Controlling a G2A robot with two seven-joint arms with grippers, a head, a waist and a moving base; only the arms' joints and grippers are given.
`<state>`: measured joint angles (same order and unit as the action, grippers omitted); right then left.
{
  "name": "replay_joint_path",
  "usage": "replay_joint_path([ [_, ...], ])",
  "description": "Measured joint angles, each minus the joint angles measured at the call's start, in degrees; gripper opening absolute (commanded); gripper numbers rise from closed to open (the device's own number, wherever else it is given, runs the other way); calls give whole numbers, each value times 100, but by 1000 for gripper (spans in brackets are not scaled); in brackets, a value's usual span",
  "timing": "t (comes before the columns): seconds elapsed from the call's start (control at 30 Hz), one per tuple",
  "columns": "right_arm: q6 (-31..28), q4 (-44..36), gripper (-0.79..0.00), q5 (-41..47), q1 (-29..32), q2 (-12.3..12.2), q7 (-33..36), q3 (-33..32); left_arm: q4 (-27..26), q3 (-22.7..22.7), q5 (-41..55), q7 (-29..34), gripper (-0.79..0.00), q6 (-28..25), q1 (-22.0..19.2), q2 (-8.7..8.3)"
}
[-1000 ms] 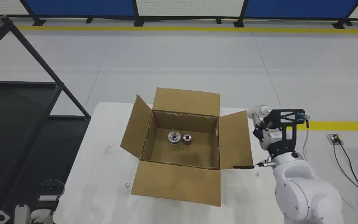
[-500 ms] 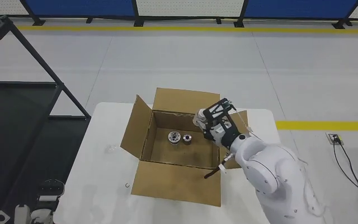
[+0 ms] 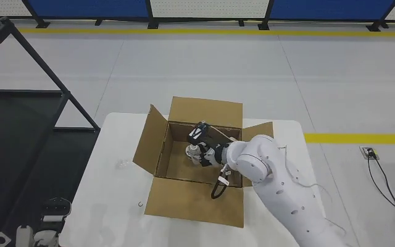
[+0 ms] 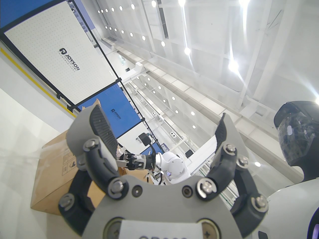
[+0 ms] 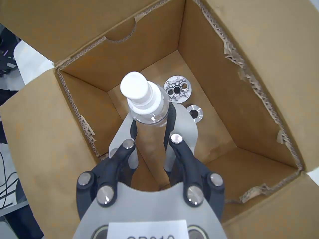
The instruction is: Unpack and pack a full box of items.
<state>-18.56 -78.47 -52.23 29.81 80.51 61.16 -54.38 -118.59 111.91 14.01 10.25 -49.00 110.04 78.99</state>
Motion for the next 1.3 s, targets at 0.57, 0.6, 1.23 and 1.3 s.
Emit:
replay_joint_path([
  [0.57,-363,1742,-733,345,-756,312,-277,782,0,0,0,0,0,0,0,0],
  [0.6,-373,1776,-702,352,-769,320,-260,802,0,0,0,0,0,0,0,0],
  [1.23,-409,2119,-477,419,-912,408,-95,963,0,0,0,0,0,0,0,0],
  [1.3,-401,2099,-471,409,-896,401,-92,951,0,0,0,0,0,0,0,0],
])
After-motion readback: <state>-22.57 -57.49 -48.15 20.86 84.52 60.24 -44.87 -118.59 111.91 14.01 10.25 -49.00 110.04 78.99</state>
